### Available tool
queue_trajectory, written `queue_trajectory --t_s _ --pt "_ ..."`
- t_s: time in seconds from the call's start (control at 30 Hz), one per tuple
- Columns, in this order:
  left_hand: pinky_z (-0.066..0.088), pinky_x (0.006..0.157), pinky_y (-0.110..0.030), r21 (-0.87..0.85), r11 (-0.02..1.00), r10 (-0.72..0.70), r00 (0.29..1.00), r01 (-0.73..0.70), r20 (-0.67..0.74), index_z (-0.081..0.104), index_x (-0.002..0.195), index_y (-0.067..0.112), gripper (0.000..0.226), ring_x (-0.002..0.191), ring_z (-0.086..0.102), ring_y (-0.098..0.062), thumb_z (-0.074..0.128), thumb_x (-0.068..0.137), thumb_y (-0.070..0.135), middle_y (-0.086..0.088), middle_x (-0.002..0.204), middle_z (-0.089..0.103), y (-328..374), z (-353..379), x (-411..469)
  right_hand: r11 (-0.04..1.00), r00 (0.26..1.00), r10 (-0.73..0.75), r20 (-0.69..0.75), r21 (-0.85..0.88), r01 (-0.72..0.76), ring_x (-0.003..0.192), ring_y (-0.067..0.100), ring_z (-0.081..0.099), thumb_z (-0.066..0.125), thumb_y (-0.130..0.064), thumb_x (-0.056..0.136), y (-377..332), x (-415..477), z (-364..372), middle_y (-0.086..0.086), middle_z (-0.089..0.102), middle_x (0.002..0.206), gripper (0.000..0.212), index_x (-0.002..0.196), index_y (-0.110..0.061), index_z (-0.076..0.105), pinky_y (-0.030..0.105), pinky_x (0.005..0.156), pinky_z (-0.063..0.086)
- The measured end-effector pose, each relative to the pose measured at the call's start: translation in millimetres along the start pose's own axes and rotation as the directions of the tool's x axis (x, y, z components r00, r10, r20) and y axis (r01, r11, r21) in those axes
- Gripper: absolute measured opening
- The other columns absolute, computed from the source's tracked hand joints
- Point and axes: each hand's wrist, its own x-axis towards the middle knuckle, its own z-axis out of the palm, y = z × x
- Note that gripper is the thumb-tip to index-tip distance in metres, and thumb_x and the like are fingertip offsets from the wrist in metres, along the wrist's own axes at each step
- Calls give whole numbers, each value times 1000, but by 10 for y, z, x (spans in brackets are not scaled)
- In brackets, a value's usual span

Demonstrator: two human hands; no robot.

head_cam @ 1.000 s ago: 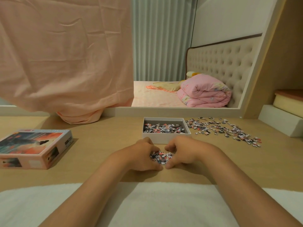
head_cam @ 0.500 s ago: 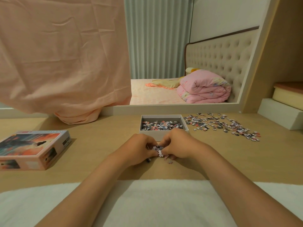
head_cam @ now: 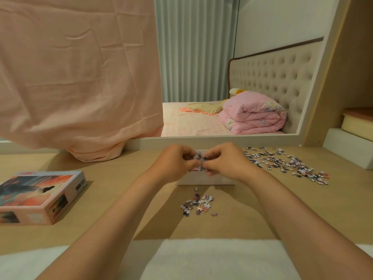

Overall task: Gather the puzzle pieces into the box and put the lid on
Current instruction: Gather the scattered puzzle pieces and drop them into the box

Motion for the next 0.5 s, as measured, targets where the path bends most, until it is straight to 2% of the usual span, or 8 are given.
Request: queue_trajectory --t_s 0.1,0.17,0.27,0.33,0.4,0.5 --pt "38 52 -18 11 1000 16 999 -15 -49 75 88 21 10 51 48 0 74 85 31 4 67 68 -9 6 220 998 997 -46 -61 -43 44 64 22 72 77 -6 83 10 188 -42 8 76 75 14 96 -11 78 34 65 61" --pt "38 54 -22 9 1000 9 998 -9 -58 76 89 21 11 56 51 -6 73 86 30 -1 72 70 -81 69 313 990 994 -74 -86 -131 62 70 25 74 75 -9 83 65 290 -35 6 76 74 14 90 -21 78 39 69 62" --pt "39 57 -25 94 995 24 999 -21 -28 76 94 20 13 60 54 -8 71 88 29 2 74 70 -238 149 383 959 992 -114 -53 -265 96 75 17 70 69 -4 86 172 398 4 1 77 90 27 103 -23 78 29 67 55" --pt "46 64 -24 154 987 49 999 -51 12 76 103 19 17 68 59 -7 69 90 28 4 81 71 -316 154 393 930 991 -135 -15 -346 122 85 13 65 66 -4 89 231 441 14 0 75 101 31 112 -22 76 24 73 46" --pt "53 76 -30 151 987 58 998 -63 37 73 112 20 23 80 65 -11 67 92 29 3 93 74 -376 136 398 919 989 -149 -14 -370 133 88 14 65 63 -5 92 267 453 5 0 75 101 30 112 -23 76 26 76 49" --pt "53 76 -33 170 981 90 995 -96 45 73 113 25 21 80 65 -11 61 96 28 6 93 73 -412 113 402 899 982 -189 -25 -408 162 83 16 68 57 -7 95 303 461 -4 -2 76 99 32 108 -28 78 30 75 56"
